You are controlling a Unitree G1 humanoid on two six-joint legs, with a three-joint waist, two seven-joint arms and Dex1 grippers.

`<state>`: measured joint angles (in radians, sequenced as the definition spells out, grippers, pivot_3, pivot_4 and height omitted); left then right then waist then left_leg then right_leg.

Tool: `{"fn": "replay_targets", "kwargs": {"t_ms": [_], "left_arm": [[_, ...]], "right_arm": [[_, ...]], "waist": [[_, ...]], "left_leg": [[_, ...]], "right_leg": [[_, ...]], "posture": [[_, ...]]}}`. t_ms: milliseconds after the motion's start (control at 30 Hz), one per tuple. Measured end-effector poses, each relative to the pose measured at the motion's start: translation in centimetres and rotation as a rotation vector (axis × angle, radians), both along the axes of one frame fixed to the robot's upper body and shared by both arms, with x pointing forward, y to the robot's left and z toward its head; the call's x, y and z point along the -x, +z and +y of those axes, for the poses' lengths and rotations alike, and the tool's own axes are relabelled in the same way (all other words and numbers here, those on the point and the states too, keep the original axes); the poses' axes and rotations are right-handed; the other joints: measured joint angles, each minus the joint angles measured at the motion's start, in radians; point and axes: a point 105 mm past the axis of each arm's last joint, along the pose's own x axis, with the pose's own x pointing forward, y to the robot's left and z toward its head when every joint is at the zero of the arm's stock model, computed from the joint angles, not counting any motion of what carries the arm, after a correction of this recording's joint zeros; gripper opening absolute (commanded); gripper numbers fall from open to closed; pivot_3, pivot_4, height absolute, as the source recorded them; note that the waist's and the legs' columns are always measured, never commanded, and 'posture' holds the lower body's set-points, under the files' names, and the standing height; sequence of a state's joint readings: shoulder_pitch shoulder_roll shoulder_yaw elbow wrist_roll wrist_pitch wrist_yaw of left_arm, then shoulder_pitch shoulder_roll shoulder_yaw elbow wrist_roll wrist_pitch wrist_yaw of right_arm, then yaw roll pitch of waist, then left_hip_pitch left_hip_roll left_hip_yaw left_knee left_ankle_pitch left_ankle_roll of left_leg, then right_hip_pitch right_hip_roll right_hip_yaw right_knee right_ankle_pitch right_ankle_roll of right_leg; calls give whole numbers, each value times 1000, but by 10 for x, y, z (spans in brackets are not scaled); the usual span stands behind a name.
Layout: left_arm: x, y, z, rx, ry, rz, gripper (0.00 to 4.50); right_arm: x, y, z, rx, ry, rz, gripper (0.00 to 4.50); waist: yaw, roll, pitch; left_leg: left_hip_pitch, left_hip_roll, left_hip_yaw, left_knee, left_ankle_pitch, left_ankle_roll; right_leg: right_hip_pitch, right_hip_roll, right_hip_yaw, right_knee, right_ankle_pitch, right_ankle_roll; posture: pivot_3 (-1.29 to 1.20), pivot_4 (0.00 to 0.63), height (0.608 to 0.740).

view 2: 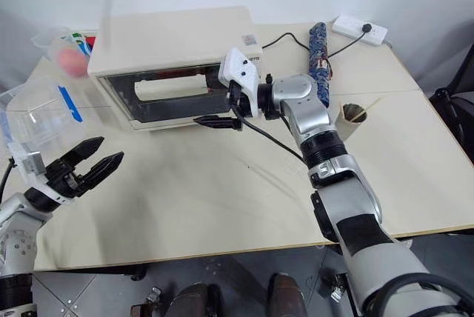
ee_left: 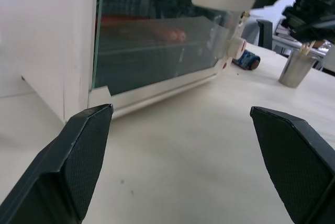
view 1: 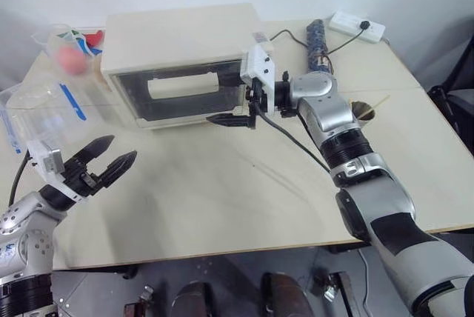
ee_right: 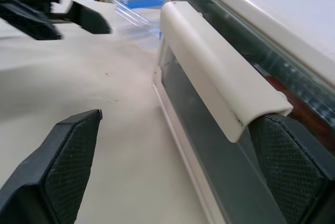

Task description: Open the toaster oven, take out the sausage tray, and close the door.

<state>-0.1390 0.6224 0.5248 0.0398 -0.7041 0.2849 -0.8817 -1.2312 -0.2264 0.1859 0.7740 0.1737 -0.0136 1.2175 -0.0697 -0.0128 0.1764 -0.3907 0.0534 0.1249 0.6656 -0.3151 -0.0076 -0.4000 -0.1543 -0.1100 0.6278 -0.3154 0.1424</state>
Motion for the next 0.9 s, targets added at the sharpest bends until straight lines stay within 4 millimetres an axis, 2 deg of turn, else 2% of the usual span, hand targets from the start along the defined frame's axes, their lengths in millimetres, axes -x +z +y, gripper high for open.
{"fn": "replay_targets", "kwargs": {"t_ms": [33, 67, 200, 400, 533, 667, 767, 900], "left_arm": [[-1, 4, 2, -5, 9, -9, 4482], [-1, 8, 4, -10, 18, -18, 4298], [4, 20, 16, 11, 28, -45, 3348], [22, 29, 43, 51, 49, -37, 1346], [24, 47, 50, 68, 45, -86, 30], [19, 63, 54, 95, 31, -142, 9], [8, 73, 50, 104, 8, -173, 9], [-6, 70, 37, 81, -48, -138, 9]], "right_arm": [[2, 0, 1, 2, 13, 5, 4500], [6, -1, 1, 5, 30, 4, 4500], [18, -7, 0, 1, 66, 1, 4500], [29, -17, -4, -16, 49, 6, 4500], [35, -22, -5, -22, 34, 12, 4500], [45, -31, -3, -24, 33, 36, 4500], [55, -39, 0, -15, 43, 56, 4500], [64, -45, 3, -10, 53, 68, 4500]], "waist": [[-6, 0, 0], [-11, 0, 0], [-23, 0, 0], [-27, 0, 0], [-16, 0, 0], [-17, 0, 0], [-17, 0, 0], [-21, 0, 0]], "left_leg": [[0, 0, 0, 0, 0, 0], [0, 0, -1, -1, 0, 0], [0, 1, -2, -3, -1, -2], [0, 3, -1, -2, -1, -3], [0, 3, -1, -1, -1, -3], [0, 3, 0, -1, -2, -3], [0, 4, 1, -2, -1, -4], [0, 4, 2, -2, -2, -4]], "right_leg": [[0, 0, 0, 0, 0, 0], [0, 0, -1, 0, 0, 0], [-2, 1, -1, 0, 0, 0], [-2, 3, -2, 1, 0, 0], [-2, 3, -1, 1, 0, 0], [-2, 4, -2, 1, 0, 0], [-3, 4, -2, 1, 0, 0], [-5, 4, -1, 1, 0, 0]], "posture": [[0, 150, 740], [0, 150, 740], [0, 150, 740], [0, 150, 740], [0, 150, 740], [0, 150, 740], [0, 150, 740], [0, 150, 740]]}}
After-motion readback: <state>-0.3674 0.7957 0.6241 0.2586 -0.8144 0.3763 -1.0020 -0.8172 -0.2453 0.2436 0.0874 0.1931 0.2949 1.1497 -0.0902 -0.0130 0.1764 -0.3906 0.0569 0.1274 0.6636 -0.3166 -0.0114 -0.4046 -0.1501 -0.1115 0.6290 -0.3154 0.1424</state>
